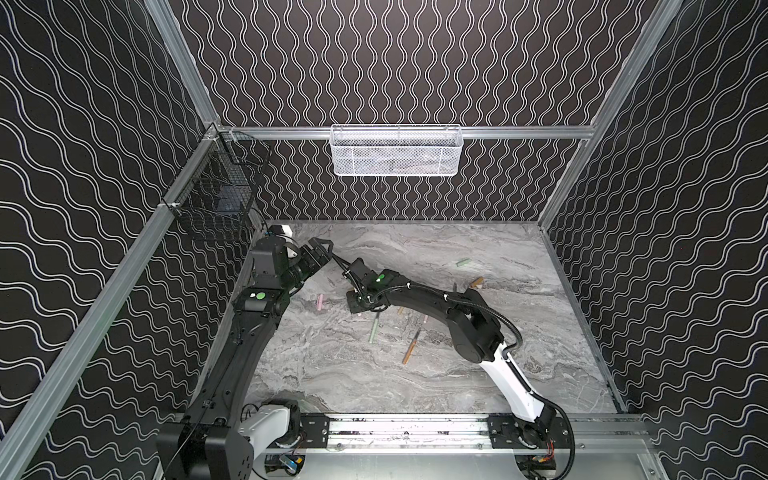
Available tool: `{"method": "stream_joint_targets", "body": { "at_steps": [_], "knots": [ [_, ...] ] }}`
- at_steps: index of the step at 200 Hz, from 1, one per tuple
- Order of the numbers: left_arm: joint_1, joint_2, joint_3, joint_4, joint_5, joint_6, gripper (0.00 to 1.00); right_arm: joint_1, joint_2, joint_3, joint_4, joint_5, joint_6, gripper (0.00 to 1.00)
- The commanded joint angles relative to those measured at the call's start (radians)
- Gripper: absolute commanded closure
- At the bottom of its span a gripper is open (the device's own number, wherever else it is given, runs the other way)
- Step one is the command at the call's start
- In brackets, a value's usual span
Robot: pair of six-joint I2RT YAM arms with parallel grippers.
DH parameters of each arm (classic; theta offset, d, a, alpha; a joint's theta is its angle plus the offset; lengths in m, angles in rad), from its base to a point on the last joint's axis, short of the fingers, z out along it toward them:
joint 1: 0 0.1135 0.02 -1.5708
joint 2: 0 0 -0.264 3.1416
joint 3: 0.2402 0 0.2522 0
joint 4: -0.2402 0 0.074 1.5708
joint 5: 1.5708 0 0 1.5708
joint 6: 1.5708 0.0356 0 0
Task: Insert the pens into the pen caps
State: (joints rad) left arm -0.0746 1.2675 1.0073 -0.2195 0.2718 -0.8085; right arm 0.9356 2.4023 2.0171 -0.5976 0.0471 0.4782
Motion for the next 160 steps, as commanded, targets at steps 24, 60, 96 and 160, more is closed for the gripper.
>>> {"method": "stream_joint_targets", "body": {
  "at_steps": [24,60,96,160],
  "knots": [
    [0.002,0.005,-0.004,0.042,0.001,-0.001,0.13,-0.001,-0.033,-0.043,0.018,0.032,0.002,0.8],
    [0.002,0.004,-0.003,0.044,0.003,0.0,0.13,-0.012,-0.046,-0.07,0.024,0.042,0.007,0.8],
    [0.002,0.004,-0.002,0.045,0.003,-0.001,0.12,-0.025,-0.082,-0.112,0.047,0.044,0.01,0.79],
    [0.002,0.01,-0.007,0.055,0.013,-0.006,0.13,-0.071,-0.181,-0.225,0.088,0.048,0.024,0.79]
  ]
}}
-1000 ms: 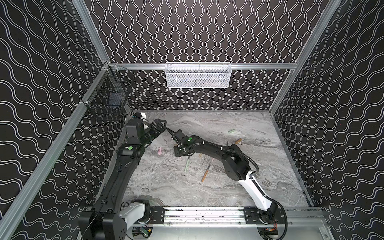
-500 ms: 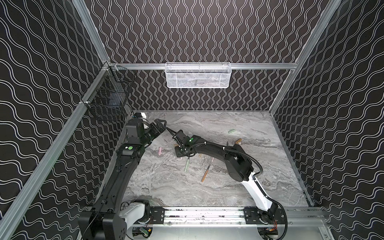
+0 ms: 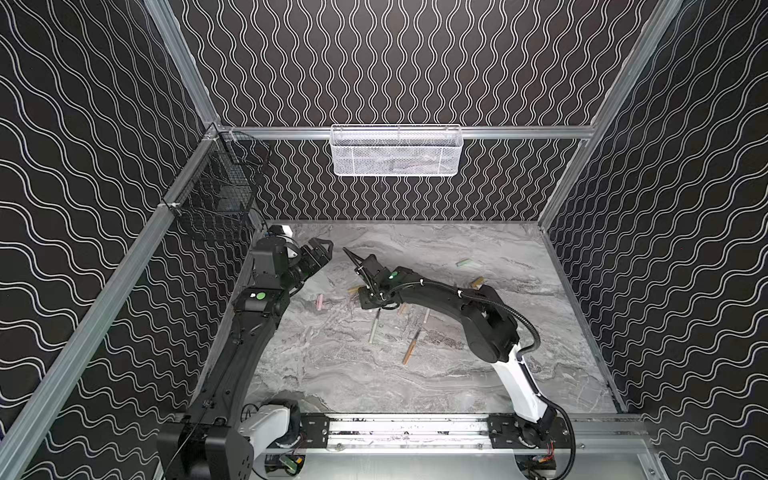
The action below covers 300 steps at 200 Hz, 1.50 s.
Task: Insert the pens into the pen caps
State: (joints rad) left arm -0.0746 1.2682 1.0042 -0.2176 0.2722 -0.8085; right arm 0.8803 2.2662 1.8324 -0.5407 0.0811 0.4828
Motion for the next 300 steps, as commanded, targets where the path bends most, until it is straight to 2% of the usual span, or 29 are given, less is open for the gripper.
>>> {"method": "stream_joint_targets", "body": {
  "at_steps": [1,56,151,203,300],
  "knots": [
    [0.002,0.009,-0.004,0.053,0.014,-0.007,0.13,-0.016,-0.048,-0.043,0.031,0.014,0.02,0.79],
    [0.002,0.02,-0.004,0.06,0.031,-0.006,0.13,-0.09,-0.212,-0.264,0.087,0.021,0.047,0.79],
    [-0.029,0.035,-0.029,0.126,0.087,0.009,0.13,-0.318,-0.567,-0.727,0.159,0.031,0.049,0.78],
    [-0.066,0.054,-0.024,0.137,0.108,0.021,0.13,-0.359,-0.562,-0.819,0.194,-0.012,0.056,0.78],
    [-0.1,0.05,-0.016,0.134,0.114,0.037,0.13,-0.388,-0.536,-0.829,0.203,-0.045,0.059,0.72]
  ]
}}
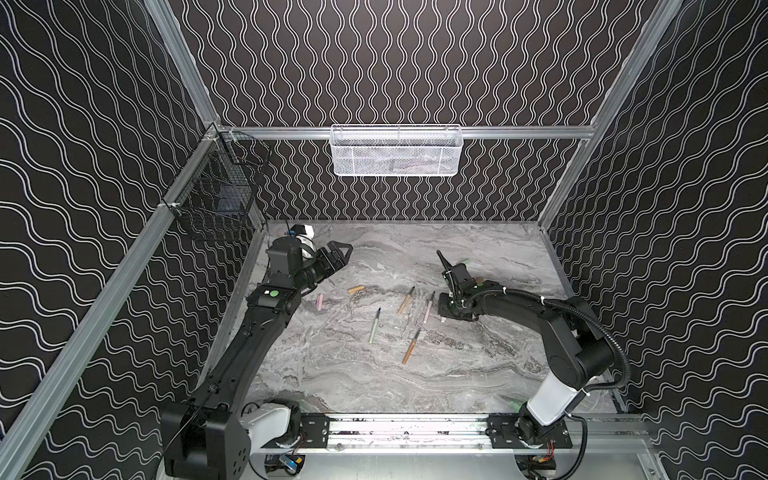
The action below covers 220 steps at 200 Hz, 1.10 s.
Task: Insert the pens into the pen caps
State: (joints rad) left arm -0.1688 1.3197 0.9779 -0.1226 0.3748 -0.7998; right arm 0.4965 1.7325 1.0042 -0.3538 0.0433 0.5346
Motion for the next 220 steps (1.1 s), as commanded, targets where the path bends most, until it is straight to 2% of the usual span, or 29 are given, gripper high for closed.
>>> {"method": "stream_joint_targets", "body": {
  "at_steps": [1,31,52,95,114,140,177,220],
  "knots": [
    [-0.006,-0.001,0.01,0.039,0.012,0.03,0.13,-0.005,-0.003,0.0,0.015,-0.008,0.007,0.72],
    [-0.018,0.004,0.018,0.033,0.016,0.047,0.12,-0.011,-0.075,0.023,-0.036,0.021,-0.016,0.65],
    [-0.031,0.004,0.019,0.044,0.029,0.055,0.11,-0.033,-0.104,0.066,-0.081,0.046,-0.037,0.63],
    [-0.078,-0.003,0.013,0.078,0.039,0.079,0.13,-0.128,-0.05,0.128,-0.125,0.124,-0.068,0.7],
    [-0.098,0.001,-0.022,0.106,0.012,0.054,0.19,-0.168,0.009,0.185,-0.168,0.076,-0.1,0.73],
    [-0.128,0.005,-0.029,0.119,-0.002,0.078,0.19,-0.184,0.071,0.24,-0.21,0.082,-0.134,0.7],
    [-0.151,0.072,0.01,0.105,0.107,0.075,0.17,-0.189,0.116,0.269,-0.213,0.031,-0.142,0.67],
    [-0.216,0.135,0.048,0.048,0.146,0.12,0.19,-0.19,0.149,0.284,-0.205,-0.008,-0.133,0.69]
  ]
}}
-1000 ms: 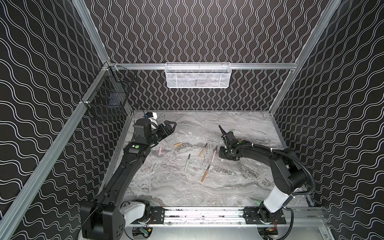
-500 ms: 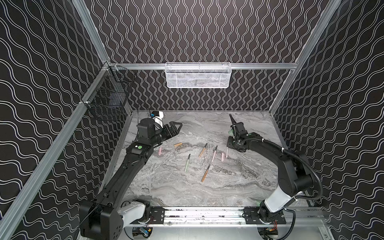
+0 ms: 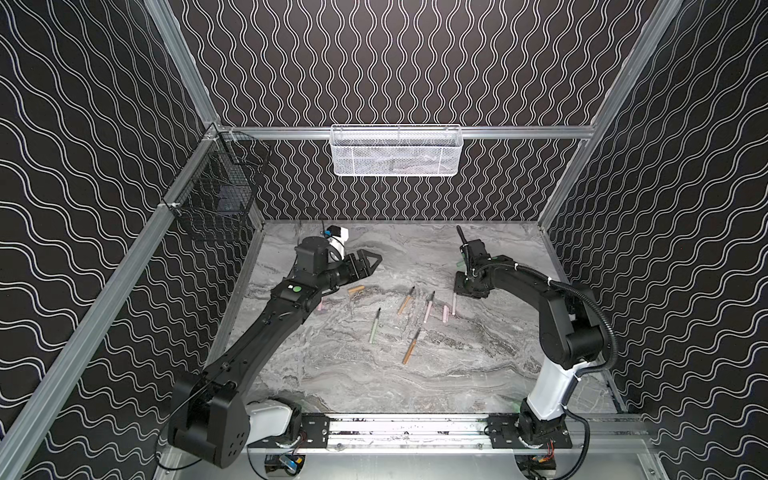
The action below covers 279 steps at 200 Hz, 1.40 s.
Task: Insert the pens into the pen caps
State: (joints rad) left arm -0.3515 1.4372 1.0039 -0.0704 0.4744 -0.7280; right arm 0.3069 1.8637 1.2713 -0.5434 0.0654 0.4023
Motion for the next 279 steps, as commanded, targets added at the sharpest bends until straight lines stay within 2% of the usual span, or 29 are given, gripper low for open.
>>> {"method": "stream_joint_targets", "body": {
  "at_steps": [1,37,75,149,192,230,269,279],
  "knots": [
    [-0.035,0.018,0.022,-0.005,0.045,0.049,0.19,0.0,0.02,0.018,-0.016,-0.031,-0.001,0.69],
    [-0.091,0.033,0.037,-0.039,0.028,0.075,0.19,0.0,0.074,0.061,-0.027,-0.036,0.005,0.71],
    [-0.105,0.038,0.05,-0.061,0.022,0.087,0.19,0.001,0.135,0.122,-0.058,-0.022,0.005,0.75],
    [-0.112,0.026,0.046,-0.058,0.017,0.09,0.19,0.0,0.146,0.083,-0.021,-0.043,0.043,0.81],
    [-0.117,0.021,0.051,-0.06,0.019,0.113,0.18,0.0,0.091,0.058,0.012,-0.057,0.064,0.85],
    [-0.119,-0.001,0.041,-0.042,-0.001,0.12,0.11,0.001,-0.011,0.019,0.058,-0.053,0.066,0.88],
    [-0.119,0.025,0.037,-0.021,0.058,0.129,0.17,0.007,-0.138,-0.03,0.117,-0.055,0.064,0.88],
    [-0.121,0.041,0.039,-0.008,0.089,0.136,0.21,0.014,-0.177,-0.04,0.131,-0.058,0.06,0.88]
  ]
}}
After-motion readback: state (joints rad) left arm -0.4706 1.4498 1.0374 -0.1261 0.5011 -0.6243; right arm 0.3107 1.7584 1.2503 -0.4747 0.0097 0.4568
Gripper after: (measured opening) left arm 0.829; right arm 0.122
